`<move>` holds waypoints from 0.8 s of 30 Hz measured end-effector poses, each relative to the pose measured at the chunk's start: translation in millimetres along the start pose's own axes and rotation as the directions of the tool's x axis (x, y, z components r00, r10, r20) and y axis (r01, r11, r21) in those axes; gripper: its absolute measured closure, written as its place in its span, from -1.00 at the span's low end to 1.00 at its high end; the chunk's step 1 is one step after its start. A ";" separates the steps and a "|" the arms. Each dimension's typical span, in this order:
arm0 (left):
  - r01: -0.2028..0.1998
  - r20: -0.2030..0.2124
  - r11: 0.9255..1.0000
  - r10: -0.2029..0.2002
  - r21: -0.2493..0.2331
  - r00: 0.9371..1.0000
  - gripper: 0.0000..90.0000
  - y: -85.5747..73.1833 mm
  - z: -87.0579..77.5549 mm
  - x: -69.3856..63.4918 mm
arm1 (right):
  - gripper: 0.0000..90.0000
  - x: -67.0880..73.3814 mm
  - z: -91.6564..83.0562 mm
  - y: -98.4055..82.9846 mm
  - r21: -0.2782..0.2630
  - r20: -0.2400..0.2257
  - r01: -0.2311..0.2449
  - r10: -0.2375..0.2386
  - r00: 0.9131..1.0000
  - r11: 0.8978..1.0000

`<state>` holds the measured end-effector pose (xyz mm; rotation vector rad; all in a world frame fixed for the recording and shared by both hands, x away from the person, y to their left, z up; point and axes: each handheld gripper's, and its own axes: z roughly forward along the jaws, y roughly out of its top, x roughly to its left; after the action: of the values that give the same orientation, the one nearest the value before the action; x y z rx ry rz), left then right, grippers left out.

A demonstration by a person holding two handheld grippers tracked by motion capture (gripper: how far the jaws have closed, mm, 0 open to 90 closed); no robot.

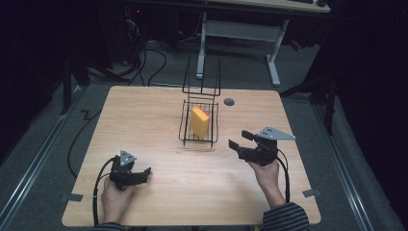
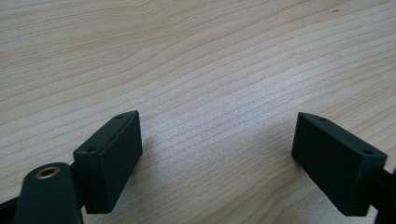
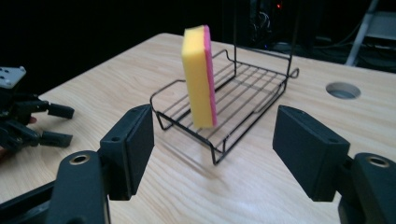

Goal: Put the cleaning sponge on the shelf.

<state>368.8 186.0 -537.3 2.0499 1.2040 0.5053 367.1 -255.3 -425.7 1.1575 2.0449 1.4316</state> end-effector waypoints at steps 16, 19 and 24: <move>0.000 0.000 1.000 0.000 0.000 1.000 -0.63 0.0 0.0 0.0 | -0.32 -15.0 -15.2 -39.1 0.009 0.051 -0.059 0.059 0.997 0.998; 0.000 0.000 1.000 0.000 0.000 1.000 -0.63 0.0 0.0 0.0 | -0.31 -17.8 -13.9 -47.8 0.026 0.069 -0.062 0.060 0.996 0.998; 0.000 0.000 1.000 0.000 0.000 1.000 -0.63 0.0 0.0 0.0 | -0.31 -22.5 -11.0 -60.7 0.052 0.089 -0.070 0.065 0.994 0.996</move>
<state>368.8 186.0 -537.3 2.0503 1.2040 0.5054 348.0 -288.1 -479.3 1.3000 2.0144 1.3389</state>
